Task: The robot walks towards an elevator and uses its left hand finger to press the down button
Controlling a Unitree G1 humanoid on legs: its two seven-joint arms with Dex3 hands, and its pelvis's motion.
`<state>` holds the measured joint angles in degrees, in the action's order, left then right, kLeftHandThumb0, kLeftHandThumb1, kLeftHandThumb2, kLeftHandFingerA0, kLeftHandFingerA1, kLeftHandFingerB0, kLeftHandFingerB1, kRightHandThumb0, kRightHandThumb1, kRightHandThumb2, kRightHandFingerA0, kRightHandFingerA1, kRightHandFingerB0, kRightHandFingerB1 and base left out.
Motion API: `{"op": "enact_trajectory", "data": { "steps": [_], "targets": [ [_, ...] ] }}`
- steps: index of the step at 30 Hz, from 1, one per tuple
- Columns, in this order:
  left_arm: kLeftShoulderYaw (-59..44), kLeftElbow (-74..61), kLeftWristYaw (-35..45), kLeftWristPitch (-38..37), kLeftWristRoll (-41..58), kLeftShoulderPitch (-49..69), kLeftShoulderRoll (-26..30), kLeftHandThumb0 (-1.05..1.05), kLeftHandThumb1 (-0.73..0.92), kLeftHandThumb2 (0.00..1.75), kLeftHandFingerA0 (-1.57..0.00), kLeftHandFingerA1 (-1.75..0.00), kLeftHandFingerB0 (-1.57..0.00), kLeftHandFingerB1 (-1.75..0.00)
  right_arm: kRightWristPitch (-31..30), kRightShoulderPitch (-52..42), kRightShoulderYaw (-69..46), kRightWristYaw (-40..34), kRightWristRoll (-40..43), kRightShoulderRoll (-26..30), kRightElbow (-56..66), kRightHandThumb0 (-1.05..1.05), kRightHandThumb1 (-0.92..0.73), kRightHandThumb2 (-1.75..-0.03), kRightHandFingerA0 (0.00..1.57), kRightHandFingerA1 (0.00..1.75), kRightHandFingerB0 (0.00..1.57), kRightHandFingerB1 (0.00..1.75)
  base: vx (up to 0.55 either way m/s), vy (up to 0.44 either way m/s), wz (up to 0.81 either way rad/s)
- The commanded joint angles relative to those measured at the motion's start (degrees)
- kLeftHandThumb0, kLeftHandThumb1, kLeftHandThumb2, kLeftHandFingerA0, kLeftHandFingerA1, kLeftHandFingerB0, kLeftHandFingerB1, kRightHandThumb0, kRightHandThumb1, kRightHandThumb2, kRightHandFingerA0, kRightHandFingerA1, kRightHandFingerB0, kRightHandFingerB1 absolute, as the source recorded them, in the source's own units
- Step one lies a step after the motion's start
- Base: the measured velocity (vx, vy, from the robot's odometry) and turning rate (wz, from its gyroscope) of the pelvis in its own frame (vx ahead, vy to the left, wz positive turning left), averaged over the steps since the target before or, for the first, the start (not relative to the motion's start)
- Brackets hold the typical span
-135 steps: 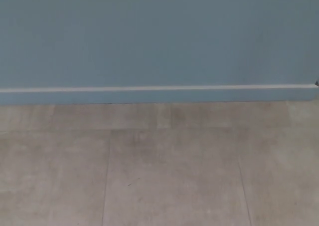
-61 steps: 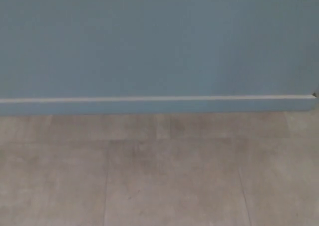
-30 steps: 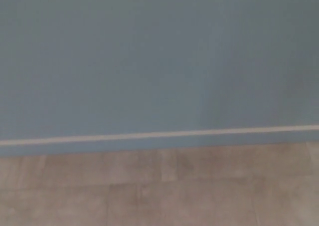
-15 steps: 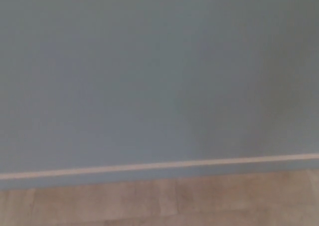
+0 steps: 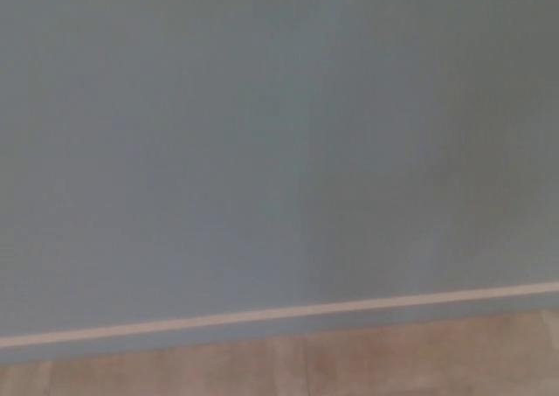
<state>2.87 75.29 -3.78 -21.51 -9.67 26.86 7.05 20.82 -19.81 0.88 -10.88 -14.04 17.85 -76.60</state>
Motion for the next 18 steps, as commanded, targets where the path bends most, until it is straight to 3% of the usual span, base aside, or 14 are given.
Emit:
{"op": "enact_trajectory", "data": {
  "steps": [1,6,7,13,18],
  "targets": [
    [0.93,-2.68,-0.94,-1.09,-1.09,1.67,1.18,-0.39,0.72,0.62,-0.57,-0.62,-0.51,-0.42,0.12,-0.21,-0.21,-0.18,0.33,-0.04,0.08,-0.39,-0.58,-0.58,0.77,0.59,0.51,0.36,0.13,0.130,-0.16],
    [1.20,-5.29,-0.98,-1.60,-0.93,3.45,1.29,-0.40,0.75,0.62,-0.58,-0.66,-0.53,-0.42,0.62,-0.24,-0.51,-0.20,0.55,-0.11,0.00,-0.39,-0.57,-0.57,0.76,0.62,0.52,0.37,0.07,0.016,-0.11],
    [1.15,-4.77,-0.87,-1.03,-0.86,2.83,1.25,-0.41,0.74,0.62,-0.58,-0.63,-0.53,-0.43,0.27,-0.13,-0.54,-0.19,0.55,-0.07,-0.06,-0.48,-0.45,-0.79,0.71,0.68,0.46,0.51,0.06,0.053,0.11],
    [0.33,-5.23,0.68,-1.00,0.24,3.14,1.07,-0.41,0.74,0.62,-0.55,-0.62,-0.51,-0.42,0.70,-0.64,0.03,-0.53,-0.09,0.21,0.12,-0.52,-0.45,-0.79,0.67,0.64,0.47,0.50,0.04,-0.035,0.04],
    [-0.28,-5.23,0.11,-0.44,0.47,3.12,0.75,-0.43,0.73,0.62,-0.56,-0.63,-0.53,-0.42,1.65,-1.01,0.94,-0.93,-0.82,0.53,0.24,-0.49,-0.44,-0.80,0.68,0.66,0.45,0.51,0.19,-0.310,0.12]
  ]
}}
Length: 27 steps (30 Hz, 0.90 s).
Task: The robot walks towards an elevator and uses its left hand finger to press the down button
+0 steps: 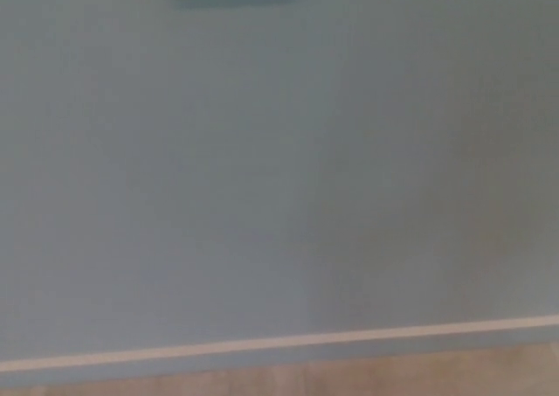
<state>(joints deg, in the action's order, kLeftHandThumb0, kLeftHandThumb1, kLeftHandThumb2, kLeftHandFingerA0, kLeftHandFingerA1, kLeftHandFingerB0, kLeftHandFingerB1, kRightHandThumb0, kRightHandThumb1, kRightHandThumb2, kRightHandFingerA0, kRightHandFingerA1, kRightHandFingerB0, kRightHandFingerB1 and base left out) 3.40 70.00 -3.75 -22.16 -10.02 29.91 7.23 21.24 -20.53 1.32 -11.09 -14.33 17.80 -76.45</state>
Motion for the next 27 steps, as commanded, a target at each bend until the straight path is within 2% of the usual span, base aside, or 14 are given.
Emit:
{"op": "enact_trajectory", "data": {
  "steps": [1,9,17,18,21,22,27],
  "targets": [
    [-0.43,0.06,0.09,0.11,0.32,-0.03,0.76,-0.42,0.74,0.62,-0.56,-0.67,-0.52,-0.43,1.24,-0.24,0.44,-0.72,-0.39,0.56,0.07,-0.49,-0.43,-0.79,0.68,0.67,0.46,0.51,0.15,-0.178,0.09],
    [-1.20,-1.16,0.99,0.40,1.06,0.18,0.62,-0.44,0.74,0.62,-0.54,-0.65,-0.50,-0.44,1.37,-0.15,0.42,-0.69,-0.11,0.41,-0.03,-0.49,-0.43,-0.80,0.68,0.67,0.46,0.51,0.13,0.008,-0.08],
    [-3.21,1.63,1.96,0.31,1.97,-1.55,0.07,-0.44,0.71,0.61,-0.58,-0.65,-0.54,-0.44,2.00,-0.56,-0.08,-1.80,0.25,0.38,0.14,-0.50,-0.44,-0.80,0.71,0.68,0.47,0.51,0.17,0.266,-0.04],
    [-2.88,1.83,2.09,0.19,1.54,-1.54,0.28,-0.46,0.72,0.62,-0.56,-0.64,-0.52,-0.44,2.15,-0.63,0.16,-2.37,-0.09,0.45,0.17,-0.45,-0.54,-0.57,0.74,0.61,0.56,0.38,0.10,0.119,0.06],
    [-2.71,2.12,2.15,0.03,1.37,-1.67,0.43,-0.46,0.72,0.62,-0.56,-0.64,-0.52,-0.44,2.23,-0.69,0.25,-2.66,-0.21,0.42,0.17,-0.45,-0.54,-0.57,0.74,0.61,0.56,0.38,0.05,0.060,0.06],
    [-2.32,1.58,1.90,0.06,1.03,-1.35,0.49,-0.45,0.74,0.62,-0.54,-0.62,-0.50,-0.43,2.19,-0.74,0.42,-2.68,-0.38,0.47,0.16,-0.50,-0.44,-0.81,0.67,0.67,0.48,0.52,0.00,0.000,0.00],
    [-2.55,0.32,1.84,-0.23,1.81,-0.42,0.15,-0.43,0.72,0.61,-0.55,-0.64,-0.52,-0.44,1.89,-0.59,0.51,-2.58,-0.37,0.53,0.14,-0.53,-0.45,-0.81,0.66,0.66,0.48,0.51,0.12,-0.093,0.03]
  ]
}}
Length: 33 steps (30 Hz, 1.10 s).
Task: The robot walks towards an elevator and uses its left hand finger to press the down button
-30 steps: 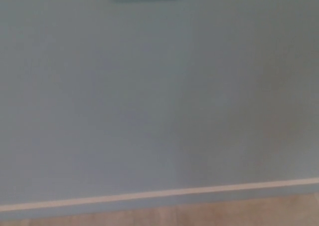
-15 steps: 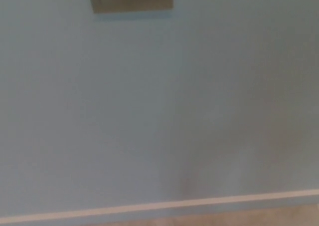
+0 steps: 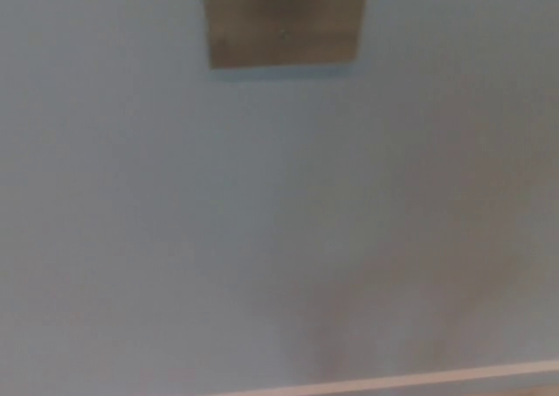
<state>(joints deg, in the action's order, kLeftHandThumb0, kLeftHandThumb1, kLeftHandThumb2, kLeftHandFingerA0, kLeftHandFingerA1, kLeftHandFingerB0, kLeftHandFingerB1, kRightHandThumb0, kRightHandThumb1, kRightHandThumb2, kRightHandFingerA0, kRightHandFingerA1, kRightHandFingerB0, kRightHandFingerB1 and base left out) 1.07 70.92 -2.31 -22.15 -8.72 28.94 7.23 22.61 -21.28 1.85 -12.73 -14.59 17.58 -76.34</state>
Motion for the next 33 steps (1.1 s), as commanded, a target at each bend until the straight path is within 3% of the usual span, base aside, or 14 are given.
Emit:
{"op": "enact_trajectory", "data": {
  "steps": [1,5,9,10,15,19,20,22,23,24,27,32,33],
  "targets": [
    [0.25,-1.10,0.03,-0.58,-0.04,0.93,0.29,-0.45,0.73,0.62,-0.56,-0.66,-0.52,-0.45,0.41,0.24,0.12,-1.11,-0.28,0.76,0.02,-0.51,-0.43,-0.81,0.68,0.68,0.49,0.52,0.10,-0.174,0.18],
    [0.66,-1.87,0.08,-0.16,-0.17,1.26,0.49,-0.43,0.73,0.61,-0.58,-0.71,-0.53,-0.45,0.97,0.02,0.17,-0.85,-0.29,0.77,0.06,-0.50,-0.44,-0.81,0.68,0.68,0.49,0.52,0.09,-0.187,0.06],
    [0.62,-1.11,0.07,0.09,-0.11,0.98,0.63,-0.45,0.74,0.62,-0.56,-0.65,-0.51,-0.43,1.03,-0.23,-0.02,-0.78,-0.16,0.63,-0.17,-0.51,-0.43,-0.80,0.68,0.67,0.49,0.52,0.02,-0.057,0.00],
    [0.43,-1.22,0.24,0.12,0.15,1.05,0.56,-0.44,0.73,0.61,-0.54,-0.64,-0.51,-0.43,0.88,-0.18,-0.17,-0.65,-0.06,0.57,-0.24,-0.47,-0.54,-0.57,0.72,0.58,0.55,0.38,0.00,0.000,0.00],
    [0.94,-1.36,-0.29,-0.01,-0.51,1.03,0.77,-0.45,0.73,0.62,-0.57,-0.67,-0.52,-0.44,0.83,-0.45,-0.51,-0.32,0.15,0.44,-0.37,-0.48,-0.54,-0.57,0.72,0.62,0.56,0.38,0.09,0.100,-0.07],
    [0.84,-1.46,0.26,0.12,-0.09,0.91,0.68,-0.45,0.74,0.62,-0.55,-0.65,-0.52,-0.44,0.99,-0.66,-0.67,-0.29,0.07,0.53,-0.43,-0.49,-0.53,-0.57,0.72,0.59,0.56,0.38,0.15,0.222,0.03],
    [0.65,-1.25,0.64,0.20,0.18,0.83,0.67,-0.45,0.73,0.62,-0.54,-0.63,-0.51,-0.43,0.41,-0.56,-0.76,-0.18,0.11,0.45,-0.60,-0.52,-0.43,-0.81,0.68,0.66,0.49,0.52,0.05,0.160,0.04],
    [1.36,-0.55,0.07,0.46,-0.74,0.39,0.94,-0.46,0.75,0.62,-0.55,-0.63,-0.50,-0.42,-0.23,-0.54,-0.74,-0.12,0.05,0.42,-0.67,-0.52,-0.45,-0.82,0.68,0.65,0.46,0.51,0.02,0.094,0.07],
    [1.71,-0.26,-0.25,0.54,-1.18,0.20,1.05,-0.46,0.75,0.62,-0.55,-0.63,-0.50,-0.42,-0.40,-0.54,-0.73,-0.11,0.00,0.42,-0.68,-0.52,-0.45,-0.82,0.68,0.65,0.46,0.51,-0.05,0.062,0.08],
    [1.56,-0.19,-0.04,0.33,-0.92,0.21,1.06,-0.46,0.74,0.62,-0.56,-0.63,-0.51,-0.43,0.24,-0.80,-0.98,0.03,0.25,0.40,-0.58,-0.48,-0.54,-0.57,0.72,0.56,0.54,0.38,-0.01,0.026,0.07],
    [1.27,0.13,0.06,0.33,-0.32,-0.02,0.85,-0.46,0.74,0.62,-0.57,-0.69,-0.52,-0.44,-0.03,-0.59,-0.29,-0.44,-0.71,0.66,-0.60,-0.49,-0.55,-0.57,0.72,0.55,0.56,0.37,0.00,0.002,0.02],
    [0.82,0.52,0.62,0.35,0.21,-0.45,0.86,-0.45,0.73,0.62,-0.55,-0.62,-0.51,-0.43,0.33,-0.67,-0.93,0.25,-0.05,0.46,-0.53,-0.48,-0.54,-0.57,0.71,0.57,0.55,0.38,0.09,-0.141,0.00],
    [0.58,0.78,0.56,0.78,0.38,-0.77,0.79,-0.45,0.73,0.62,-0.56,-0.66,-0.51,-0.43,0.61,-0.74,-0.85,0.11,-0.18,0.45,-0.42,-0.55,-0.45,-0.81,0.67,0.65,0.49,0.52,0.13,-0.276,0.13]
  ]
}}
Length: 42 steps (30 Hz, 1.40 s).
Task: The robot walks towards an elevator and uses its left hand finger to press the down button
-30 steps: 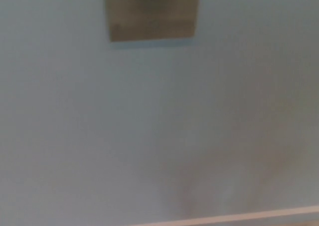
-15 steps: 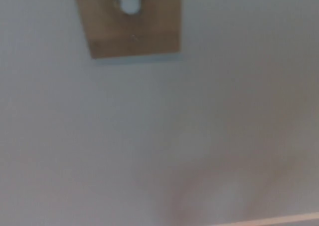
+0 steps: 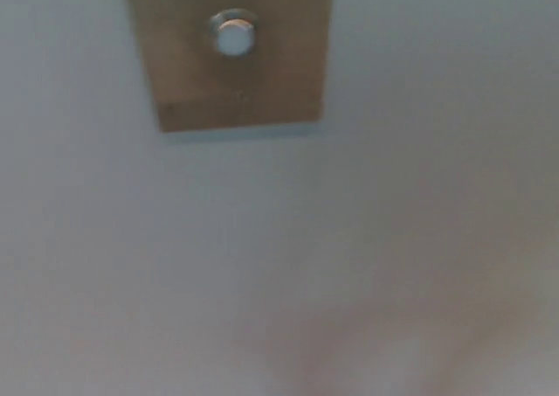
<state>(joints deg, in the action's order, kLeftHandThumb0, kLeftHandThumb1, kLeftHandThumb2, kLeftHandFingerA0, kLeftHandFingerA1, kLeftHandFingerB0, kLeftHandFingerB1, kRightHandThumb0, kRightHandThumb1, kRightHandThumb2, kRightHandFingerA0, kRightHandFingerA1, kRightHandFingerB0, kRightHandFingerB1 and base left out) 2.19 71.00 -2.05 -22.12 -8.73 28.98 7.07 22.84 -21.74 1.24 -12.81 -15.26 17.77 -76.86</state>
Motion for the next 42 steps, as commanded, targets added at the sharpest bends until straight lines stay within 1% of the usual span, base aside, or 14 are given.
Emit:
{"op": "enact_trajectory", "data": {
  "steps": [1,2,3,15,16,17,18,27,28,32,33,37,38,42],
  "targets": [
    [-0.67,0.76,0.32,0.81,0.47,-0.88,0.94,-0.45,0.73,0.62,-0.56,-0.66,-0.51,-0.43,0.47,-0.28,-0.17,0.03,0.36,0.25,0.14,-0.55,-0.45,-0.81,0.67,0.65,0.49,0.52,0.07,-0.161,0.02],
    [-0.70,0.78,0.33,0.79,0.47,-0.89,0.94,-0.45,0.73,0.62,-0.56,-0.66,-0.51,-0.43,0.48,-0.28,-0.16,0.00,0.33,0.24,0.14,-0.55,-0.45,-0.81,0.67,0.65,0.49,0.52,0.05,-0.088,-0.01],
    [-0.75,0.55,0.24,0.69,0.50,-0.74,0.87,-0.45,0.73,0.62,-0.56,-0.68,-0.51,-0.44,0.42,-0.20,-0.03,-0.12,0.17,0.28,0.13,-0.48,-0.54,-0.57,0.71,0.56,0.56,0.38,0.00,0.000,0.00],
    [-1.25,2.23,-0.17,0.88,0.42,-2.02,0.66,-0.41,0.70,0.61,-0.60,-0.62,-0.54,-0.43,0.59,-0.07,0.03,-0.42,-0.09,0.38,0.06,-0.47,-0.53,-0.57,0.74,0.58,0.56,0.38,0.11,0.130,-0.11],
    [-1.38,2.85,0.24,0.95,0.42,-2.45,0.81,-0.43,0.70,0.62,-0.59,-0.60,-0.54,-0.43,0.42,-0.03,0.04,-0.05,0.00,0.37,0.12,-0.54,-0.45,-0.82,0.67,0.66,0.47,0.51,0.12,0.170,-0.07],
    [-1.47,3.21,0.42,0.94,0.40,-2.68,0.87,-0.43,0.70,0.62,-0.59,-0.60,-0.54,-0.43,0.34,-0.02,0.05,0.11,0.04,0.37,0.14,-0.54,-0.45,-0.82,0.67,0.66,0.47,0.51,0.06,0.144,-0.03],
    [-1.48,3.52,0.17,1.46,0.29,-3.18,0.77,-0.42,0.71,0.62,-0.60,-0.60,-0.54,-0.43,0.51,0.00,-0.03,0.40,0.15,0.43,0.17,-0.45,-0.54,-0.57,0.70,0.55,0.54,0.38,0.04,0.119,-0.01],
    [-2.00,3.11,0.76,0.11,0.37,-2.39,0.74,-0.43,0.70,0.61,-0.60,-0.63,-0.55,-0.44,0.12,-0.11,-0.19,0.20,0.24,0.21,-0.16,-0.46,-0.54,-0.57,0.72,0.55,0.54,0.38,0.01,-0.026,0.03],
    [-1.83,2.66,0.89,-0.01,0.24,-2.10,0.81,-0.43,0.71,0.62,-0.58,-0.63,-0.53,-0.43,0.29,-0.13,0.03,-0.33,-0.07,0.25,-0.17,-0.52,-0.44,-0.81,0.67,0.66,0.47,0.51,0.09,-0.129,0.11],
    [-0.91,2.05,0.32,0.22,-0.47,-1.63,1.04,-0.44,0.72,0.61,-0.56,-0.62,-0.52,-0.44,0.67,-0.47,0.40,-0.77,-0.44,0.31,-0.20,-0.52,-0.45,-0.81,0.67,0.66,0.50,0.52,0.07,-0.262,-0.05],
    [-0.71,1.77,0.28,0.09,-0.56,-1.42,1.12,-0.45,0.72,0.62,-0.55,-0.62,-0.51,-0.44,0.74,-0.47,0.29,-0.68,-0.28,0.28,-0.20,-0.45,-0.54,-0.57,0.73,0.58,0.57,0.38,0.01,-0.125,-0.01],
    [-0.86,1.93,0.00,0.53,-0.18,-1.78,1.00,-0.45,0.71,0.62,-0.56,-0.65,-0.52,-0.44,0.63,-0.56,0.08,-0.76,-0.07,0.09,-0.28,-0.50,-0.43,-0.80,0.68,0.67,0.50,0.52,0.00,0.000,0.00],
    [-1.06,2.46,0.14,0.86,0.00,-2.21,1.01,-0.43,0.71,0.62,-0.59,-0.60,-0.54,-0.43,0.67,-0.63,-0.03,-0.65,0.04,0.05,-0.30,-0.45,-0.54,-0.57,0.73,0.58,0.56,0.38,0.00,0.029,-0.06],
    [-2.04,4.35,0.86,2.26,0.70,-3.76,0.95,-0.43,0.69,0.61,-0.62,-0.59,-0.55,-0.42,0.77,-0.80,-0.25,-0.57,0.20,-0.08,-0.33,-0.44,-0.53,-0.57,0.74,0.54,0.57,0.38,0.01,0.114,-0.09]
  ]
}}
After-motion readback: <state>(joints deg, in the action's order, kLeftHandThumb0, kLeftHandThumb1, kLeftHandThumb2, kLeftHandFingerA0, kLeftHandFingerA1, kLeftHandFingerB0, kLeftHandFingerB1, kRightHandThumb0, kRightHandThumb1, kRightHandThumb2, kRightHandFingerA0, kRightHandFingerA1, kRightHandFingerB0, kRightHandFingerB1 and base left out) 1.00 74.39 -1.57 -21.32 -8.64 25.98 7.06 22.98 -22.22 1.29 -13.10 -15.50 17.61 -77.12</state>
